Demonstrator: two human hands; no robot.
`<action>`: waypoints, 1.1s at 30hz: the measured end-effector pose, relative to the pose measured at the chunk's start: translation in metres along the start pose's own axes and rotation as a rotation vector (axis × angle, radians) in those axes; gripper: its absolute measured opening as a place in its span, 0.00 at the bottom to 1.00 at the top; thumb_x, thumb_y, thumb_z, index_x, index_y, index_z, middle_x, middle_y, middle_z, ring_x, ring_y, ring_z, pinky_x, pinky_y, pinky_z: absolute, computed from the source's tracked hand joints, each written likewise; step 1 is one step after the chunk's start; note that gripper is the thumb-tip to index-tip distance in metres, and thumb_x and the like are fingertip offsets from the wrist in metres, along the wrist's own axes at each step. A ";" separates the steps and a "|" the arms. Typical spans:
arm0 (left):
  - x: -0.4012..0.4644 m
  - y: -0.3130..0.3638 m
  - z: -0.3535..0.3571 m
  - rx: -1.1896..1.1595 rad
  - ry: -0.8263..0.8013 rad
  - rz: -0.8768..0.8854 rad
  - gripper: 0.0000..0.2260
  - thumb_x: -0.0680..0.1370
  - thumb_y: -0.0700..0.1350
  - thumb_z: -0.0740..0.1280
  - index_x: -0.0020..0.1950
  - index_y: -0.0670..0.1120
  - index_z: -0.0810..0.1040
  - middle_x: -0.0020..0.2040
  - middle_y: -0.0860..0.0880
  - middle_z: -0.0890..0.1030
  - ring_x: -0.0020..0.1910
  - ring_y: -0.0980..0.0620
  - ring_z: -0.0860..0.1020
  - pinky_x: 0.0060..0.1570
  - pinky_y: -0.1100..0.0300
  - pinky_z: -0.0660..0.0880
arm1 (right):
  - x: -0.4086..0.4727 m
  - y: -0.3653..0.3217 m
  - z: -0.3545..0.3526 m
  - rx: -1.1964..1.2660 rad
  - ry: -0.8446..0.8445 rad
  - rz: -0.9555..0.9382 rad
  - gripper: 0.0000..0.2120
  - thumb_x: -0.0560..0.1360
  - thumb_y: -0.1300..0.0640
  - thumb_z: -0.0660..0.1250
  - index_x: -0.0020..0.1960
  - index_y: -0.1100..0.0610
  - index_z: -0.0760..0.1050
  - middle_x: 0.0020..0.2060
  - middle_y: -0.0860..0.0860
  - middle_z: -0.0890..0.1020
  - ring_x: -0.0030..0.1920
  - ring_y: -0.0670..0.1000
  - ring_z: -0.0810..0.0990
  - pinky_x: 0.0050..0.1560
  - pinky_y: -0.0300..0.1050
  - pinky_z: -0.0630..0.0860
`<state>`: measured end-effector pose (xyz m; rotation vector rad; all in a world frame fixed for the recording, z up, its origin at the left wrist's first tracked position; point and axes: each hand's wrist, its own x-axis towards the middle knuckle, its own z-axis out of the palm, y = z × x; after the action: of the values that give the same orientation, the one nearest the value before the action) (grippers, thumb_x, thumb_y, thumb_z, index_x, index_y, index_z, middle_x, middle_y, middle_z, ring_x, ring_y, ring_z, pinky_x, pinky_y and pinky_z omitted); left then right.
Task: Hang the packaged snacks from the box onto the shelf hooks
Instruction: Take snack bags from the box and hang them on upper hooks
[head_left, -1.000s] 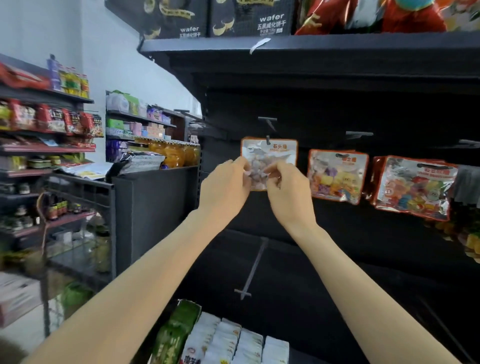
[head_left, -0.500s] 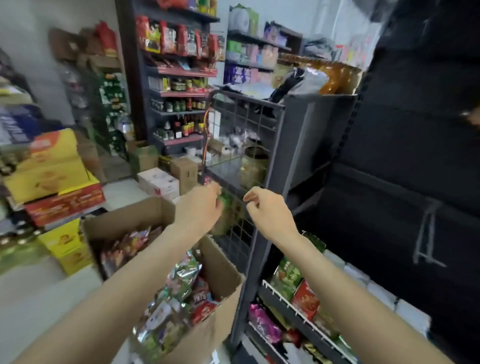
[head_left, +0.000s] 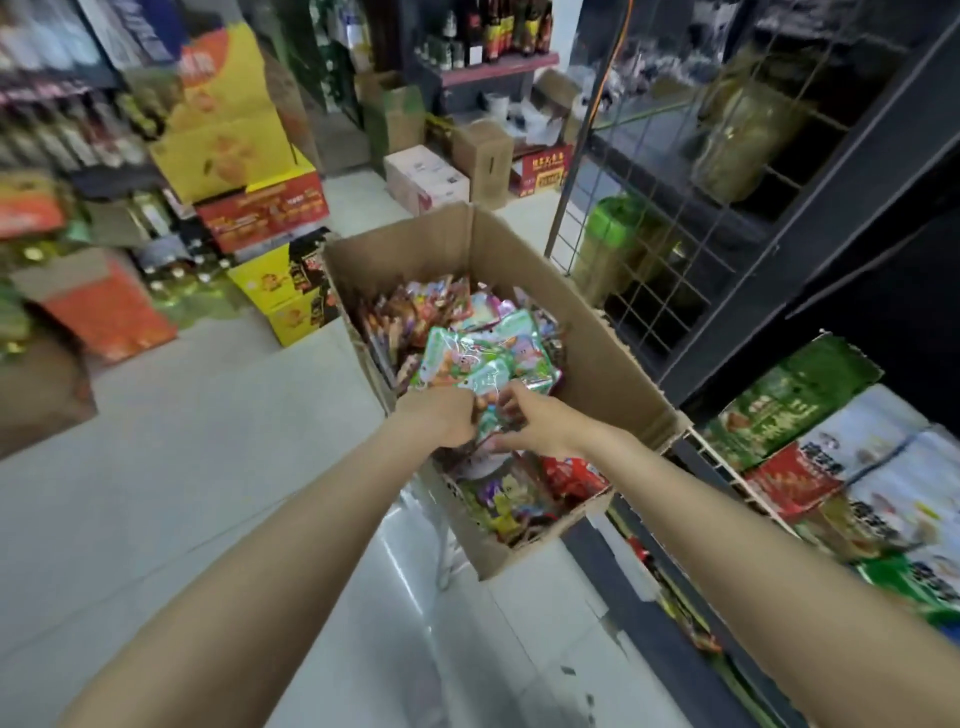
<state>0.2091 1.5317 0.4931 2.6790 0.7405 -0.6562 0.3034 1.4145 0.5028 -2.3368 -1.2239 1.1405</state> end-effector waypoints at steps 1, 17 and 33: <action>0.000 0.001 0.003 0.038 -0.008 0.001 0.13 0.76 0.47 0.61 0.60 0.49 0.74 0.56 0.47 0.78 0.55 0.44 0.77 0.46 0.53 0.72 | 0.003 0.001 0.003 -0.031 -0.020 0.006 0.32 0.71 0.50 0.73 0.68 0.60 0.62 0.57 0.51 0.72 0.57 0.51 0.72 0.56 0.44 0.70; -0.016 0.013 -0.023 -0.868 0.274 0.093 0.20 0.80 0.52 0.61 0.70 0.48 0.66 0.60 0.51 0.73 0.59 0.53 0.72 0.50 0.64 0.66 | -0.028 0.019 -0.057 0.522 0.408 -0.099 0.07 0.79 0.61 0.63 0.44 0.53 0.76 0.41 0.55 0.82 0.42 0.53 0.80 0.42 0.51 0.76; -0.108 0.204 -0.233 -1.262 0.715 0.711 0.06 0.77 0.44 0.67 0.50 0.43 0.80 0.48 0.43 0.83 0.45 0.50 0.78 0.51 0.49 0.76 | -0.240 -0.020 -0.223 1.112 1.043 -0.556 0.13 0.81 0.52 0.57 0.57 0.57 0.77 0.48 0.53 0.85 0.45 0.51 0.84 0.42 0.50 0.82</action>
<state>0.3183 1.4069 0.7768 1.6502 0.1292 0.7613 0.3780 1.2646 0.7852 -1.2219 -0.5021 0.1548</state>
